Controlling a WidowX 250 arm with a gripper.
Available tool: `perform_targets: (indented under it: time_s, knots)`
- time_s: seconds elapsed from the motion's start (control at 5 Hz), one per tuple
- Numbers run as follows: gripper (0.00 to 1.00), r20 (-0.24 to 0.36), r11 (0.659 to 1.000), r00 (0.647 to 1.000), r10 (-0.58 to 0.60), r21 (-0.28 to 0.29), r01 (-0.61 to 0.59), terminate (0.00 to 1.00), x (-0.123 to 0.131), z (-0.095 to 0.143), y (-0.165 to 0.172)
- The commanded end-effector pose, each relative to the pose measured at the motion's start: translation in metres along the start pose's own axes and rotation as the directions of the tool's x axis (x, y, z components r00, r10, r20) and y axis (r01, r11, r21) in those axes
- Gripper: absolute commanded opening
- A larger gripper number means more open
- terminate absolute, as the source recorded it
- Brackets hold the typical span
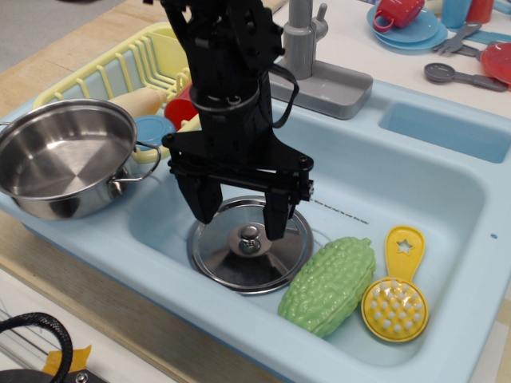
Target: Put lid on pot or pan
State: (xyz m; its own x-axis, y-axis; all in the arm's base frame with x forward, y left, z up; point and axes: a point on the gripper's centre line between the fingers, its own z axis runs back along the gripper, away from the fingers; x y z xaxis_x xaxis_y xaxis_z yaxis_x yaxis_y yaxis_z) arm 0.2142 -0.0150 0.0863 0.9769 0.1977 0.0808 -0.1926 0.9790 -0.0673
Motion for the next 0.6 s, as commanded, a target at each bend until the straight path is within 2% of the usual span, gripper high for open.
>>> perform_targets:
  time_s: [0.0, 0.2, 0.4]
  knots:
    - [1.00, 0.004, 1.000, 1.000, -0.005, -0.001, 0.005, 0.00, 0.005, -0.006, 0.003]
    - [1.00, -0.005, 0.999, 1.000, -0.029, 0.012, 0.030, 0.00, 0.008, -0.013, 0.005]
    - [1.00, -0.022, 1.000, 0.999, -0.025, 0.001, 0.025, 0.00, 0.007, -0.022, 0.006]
